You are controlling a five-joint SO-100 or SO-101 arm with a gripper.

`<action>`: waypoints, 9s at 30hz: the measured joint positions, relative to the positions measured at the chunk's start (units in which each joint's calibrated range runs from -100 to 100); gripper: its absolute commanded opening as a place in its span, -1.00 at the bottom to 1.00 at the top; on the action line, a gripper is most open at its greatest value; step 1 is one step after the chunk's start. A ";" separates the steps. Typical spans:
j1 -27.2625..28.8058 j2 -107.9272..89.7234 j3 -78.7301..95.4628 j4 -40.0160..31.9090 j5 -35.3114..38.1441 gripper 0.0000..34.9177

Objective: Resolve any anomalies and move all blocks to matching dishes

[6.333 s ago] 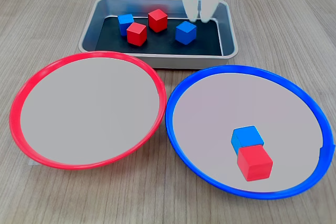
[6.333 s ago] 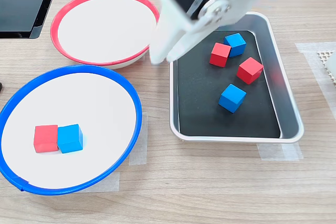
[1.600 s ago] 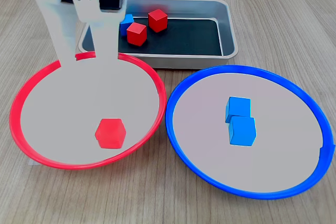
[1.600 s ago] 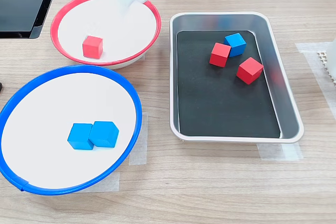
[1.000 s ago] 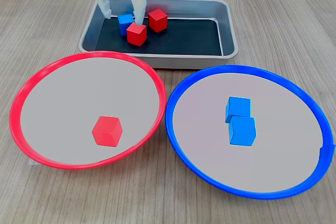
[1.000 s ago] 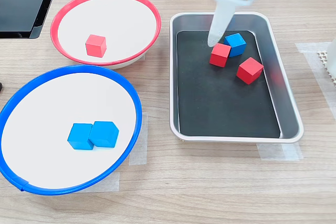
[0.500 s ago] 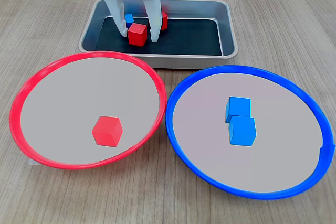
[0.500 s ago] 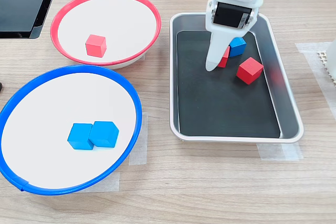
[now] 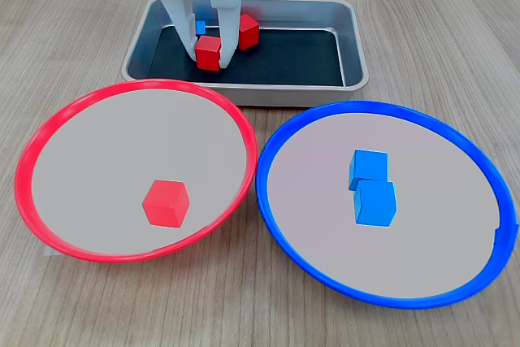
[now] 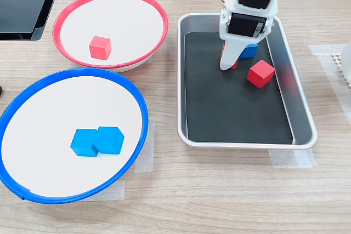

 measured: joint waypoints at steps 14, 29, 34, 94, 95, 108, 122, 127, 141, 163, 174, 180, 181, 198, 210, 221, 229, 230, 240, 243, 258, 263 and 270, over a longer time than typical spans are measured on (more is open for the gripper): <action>-4.42 14.83 -44.65 12.56 -18.46 -0.99; -0.88 30.61 -53.09 -1.71 -17.58 -0.18; -0.88 28.64 -51.72 0.00 -17.53 -0.26; -6.11 1.28 -22.23 11.17 -29.11 -0.98; -8.50 3.50 -27.31 11.75 -30.04 -0.98; -21.95 40.24 -69.15 1.47 -34.92 -0.04; -19.91 26.43 -56.08 7.42 -29.06 0.00; -14.07 10.06 -37.75 11.26 -22.86 -0.02; -3.01 -23.10 12.70 2.61 5.86 0.04; -6.11 -26.51 18.97 3.67 10.50 -0.10; -5.22 -25.06 20.96 1.55 11.38 -0.91; -5.22 -25.06 20.96 -0.65 9.77 -0.99; -5.40 -24.89 20.96 -1.22 9.04 -0.99; -5.31 5.03 -26.86 -4.16 -35.12 -1.00; -5.75 25.06 -40.02 -14.19 -34.14 0.22; -7.61 16.88 -35.21 -14.76 -34.48 -0.99; -6.81 -15.17 -0.54 -31.24 -41.95 -1.00; -8.23 -21.06 5.90 -33.36 -43.08 -1.00; -17.70 -75.36 42.01 -19.66 -50.94 -1.00; -16.90 -81.67 46.37 -17.62 -51.53 -1.00; -11.15 -88.49 50.91 -6.53 -55.24 -0.99; -11.15 -88.41 50.91 -6.36 -54.95 -0.98; -11.15 -88.41 50.91 -6.28 -54.90 -0.98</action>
